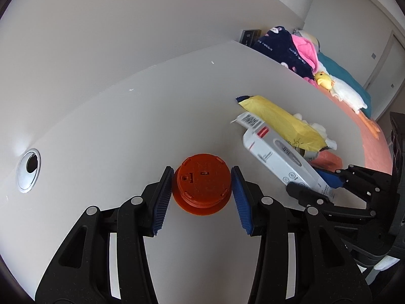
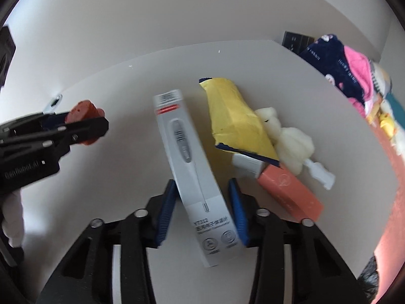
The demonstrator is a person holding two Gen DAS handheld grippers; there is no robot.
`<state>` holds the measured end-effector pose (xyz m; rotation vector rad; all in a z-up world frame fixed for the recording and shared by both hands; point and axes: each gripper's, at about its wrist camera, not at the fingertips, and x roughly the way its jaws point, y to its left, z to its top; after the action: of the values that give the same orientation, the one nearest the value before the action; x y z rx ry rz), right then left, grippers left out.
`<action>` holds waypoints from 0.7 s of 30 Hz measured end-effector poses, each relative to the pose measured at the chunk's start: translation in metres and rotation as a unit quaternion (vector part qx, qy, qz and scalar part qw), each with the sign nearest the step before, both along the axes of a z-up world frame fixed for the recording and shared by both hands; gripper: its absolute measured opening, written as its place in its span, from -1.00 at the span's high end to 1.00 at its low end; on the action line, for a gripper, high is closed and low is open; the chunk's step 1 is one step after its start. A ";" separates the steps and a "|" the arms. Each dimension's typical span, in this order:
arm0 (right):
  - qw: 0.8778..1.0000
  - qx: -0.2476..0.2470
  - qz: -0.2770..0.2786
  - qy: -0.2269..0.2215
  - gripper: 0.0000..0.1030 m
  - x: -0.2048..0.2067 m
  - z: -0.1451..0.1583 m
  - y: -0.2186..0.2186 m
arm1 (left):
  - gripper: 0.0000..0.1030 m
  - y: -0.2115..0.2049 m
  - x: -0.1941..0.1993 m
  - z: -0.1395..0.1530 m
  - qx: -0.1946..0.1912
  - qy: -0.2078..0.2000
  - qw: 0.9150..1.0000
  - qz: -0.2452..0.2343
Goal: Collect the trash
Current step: 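Grasp the white thermometer box with the right gripper, then carry the orange lid and thermometer box over the bin and release both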
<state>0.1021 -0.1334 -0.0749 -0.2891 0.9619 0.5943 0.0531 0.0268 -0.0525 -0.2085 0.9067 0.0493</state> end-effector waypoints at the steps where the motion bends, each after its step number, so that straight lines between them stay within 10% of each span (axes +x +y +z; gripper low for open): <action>1: 1.000 0.004 -0.003 0.002 0.44 -0.002 0.000 0.001 | 0.12 0.000 0.000 0.000 -0.001 0.000 1.000 0.000; 21: 0.994 0.091 -0.065 -0.017 0.45 -0.046 0.044 -0.050 | 0.12 -0.043 -0.015 0.033 -0.004 -0.044 0.997 -0.063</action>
<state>0.0559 -0.1837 -0.0308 -0.0735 0.8789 0.5520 0.0378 -0.0162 -0.0199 -0.1586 0.8314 -0.0805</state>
